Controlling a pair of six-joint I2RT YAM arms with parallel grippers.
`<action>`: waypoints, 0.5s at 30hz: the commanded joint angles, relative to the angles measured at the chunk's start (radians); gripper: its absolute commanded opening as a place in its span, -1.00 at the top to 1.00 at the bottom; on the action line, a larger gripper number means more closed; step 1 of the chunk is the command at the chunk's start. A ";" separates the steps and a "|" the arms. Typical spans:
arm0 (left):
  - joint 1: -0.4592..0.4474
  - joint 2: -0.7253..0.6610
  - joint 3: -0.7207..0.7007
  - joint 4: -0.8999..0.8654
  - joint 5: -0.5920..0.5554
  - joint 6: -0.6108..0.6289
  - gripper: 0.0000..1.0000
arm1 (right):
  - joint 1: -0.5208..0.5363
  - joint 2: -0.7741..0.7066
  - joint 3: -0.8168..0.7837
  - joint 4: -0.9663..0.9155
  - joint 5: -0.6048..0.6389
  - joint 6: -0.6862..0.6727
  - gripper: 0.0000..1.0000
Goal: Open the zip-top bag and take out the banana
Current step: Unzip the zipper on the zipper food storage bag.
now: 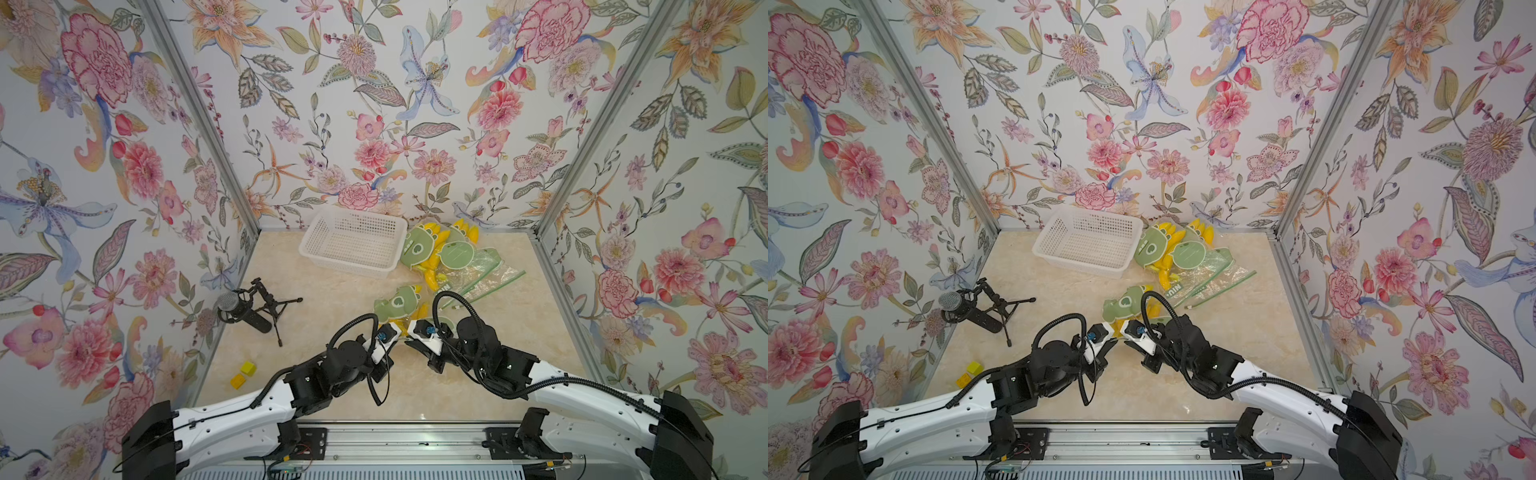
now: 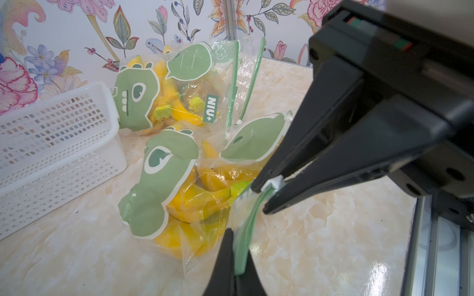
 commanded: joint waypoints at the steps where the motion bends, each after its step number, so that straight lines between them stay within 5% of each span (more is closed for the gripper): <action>1: 0.019 -0.019 0.018 0.003 0.003 0.008 1.00 | 0.007 0.002 0.032 -0.008 0.038 -0.015 0.84; 15: 0.127 -0.070 0.005 -0.040 -0.122 -0.047 1.00 | 0.019 -0.005 -0.001 -0.047 0.134 0.007 0.93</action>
